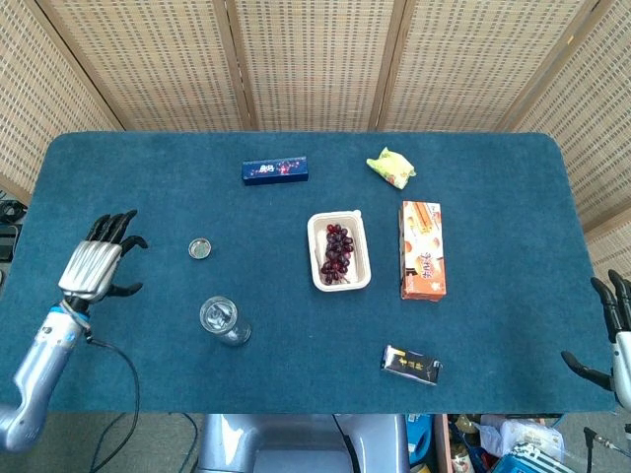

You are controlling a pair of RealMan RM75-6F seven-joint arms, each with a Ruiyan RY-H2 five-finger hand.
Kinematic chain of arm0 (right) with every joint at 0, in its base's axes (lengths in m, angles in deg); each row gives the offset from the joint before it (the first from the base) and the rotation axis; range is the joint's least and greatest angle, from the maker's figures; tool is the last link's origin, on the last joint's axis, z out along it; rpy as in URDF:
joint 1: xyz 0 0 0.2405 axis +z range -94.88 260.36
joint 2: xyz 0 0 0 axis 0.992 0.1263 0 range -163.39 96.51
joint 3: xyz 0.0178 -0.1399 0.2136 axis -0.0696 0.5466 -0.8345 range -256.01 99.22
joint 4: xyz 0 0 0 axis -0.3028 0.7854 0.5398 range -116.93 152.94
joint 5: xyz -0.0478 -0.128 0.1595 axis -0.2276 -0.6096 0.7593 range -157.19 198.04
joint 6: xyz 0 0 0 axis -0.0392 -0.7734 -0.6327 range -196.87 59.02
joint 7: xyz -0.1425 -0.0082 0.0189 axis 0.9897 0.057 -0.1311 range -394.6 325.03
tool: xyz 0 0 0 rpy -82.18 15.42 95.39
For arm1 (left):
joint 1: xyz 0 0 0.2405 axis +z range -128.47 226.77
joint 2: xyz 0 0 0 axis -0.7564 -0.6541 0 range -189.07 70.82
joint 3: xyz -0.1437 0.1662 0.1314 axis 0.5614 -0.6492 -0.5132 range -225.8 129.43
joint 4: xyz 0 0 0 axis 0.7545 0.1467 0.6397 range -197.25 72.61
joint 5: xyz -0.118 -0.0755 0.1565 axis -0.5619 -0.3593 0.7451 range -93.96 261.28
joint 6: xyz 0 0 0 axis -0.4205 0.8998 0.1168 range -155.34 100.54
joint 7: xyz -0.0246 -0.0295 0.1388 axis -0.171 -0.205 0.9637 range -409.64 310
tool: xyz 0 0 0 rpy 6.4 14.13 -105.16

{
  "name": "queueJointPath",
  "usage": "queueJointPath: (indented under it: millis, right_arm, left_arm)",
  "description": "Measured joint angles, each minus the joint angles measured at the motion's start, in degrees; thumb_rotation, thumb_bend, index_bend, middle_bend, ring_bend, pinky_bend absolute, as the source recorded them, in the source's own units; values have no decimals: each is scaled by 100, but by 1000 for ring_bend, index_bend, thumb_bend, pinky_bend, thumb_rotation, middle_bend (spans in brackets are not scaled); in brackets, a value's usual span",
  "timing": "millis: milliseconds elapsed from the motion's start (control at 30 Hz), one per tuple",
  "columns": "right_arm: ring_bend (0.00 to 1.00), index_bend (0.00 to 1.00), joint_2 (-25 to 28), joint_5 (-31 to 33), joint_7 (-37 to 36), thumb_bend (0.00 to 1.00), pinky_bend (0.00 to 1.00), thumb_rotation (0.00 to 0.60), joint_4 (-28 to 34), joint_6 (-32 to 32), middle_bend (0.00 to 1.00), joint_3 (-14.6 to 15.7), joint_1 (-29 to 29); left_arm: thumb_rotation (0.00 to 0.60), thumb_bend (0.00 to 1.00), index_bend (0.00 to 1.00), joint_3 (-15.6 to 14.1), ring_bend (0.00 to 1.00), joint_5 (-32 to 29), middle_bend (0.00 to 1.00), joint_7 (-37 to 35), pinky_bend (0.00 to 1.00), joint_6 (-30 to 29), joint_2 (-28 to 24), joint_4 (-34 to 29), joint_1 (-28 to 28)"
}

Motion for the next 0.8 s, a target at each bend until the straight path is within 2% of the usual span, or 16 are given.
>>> queueJointPath:
  millis: [300,467,800]
  right_arm:
    - [0,0,15,240,-159,0,0,600,-117,-194,0,-55,62]
    - [0,0,25,342,-205,0,0,600,-153,-247,0,-83,76]
    - [0,0,54,469,-350,0,0,600,-214,-249,0,-129,54]
  left_arm:
    - [600,378,451,243,0,-1102,0,689,0,787,1124,1259,-953]
    - [600,432,451,257,0,-1396,0,930,0,951,1422,1657,-1214]
    - [600,432,455,159,0,-1767,0,1057,0,1262,1964,2399,-1559]
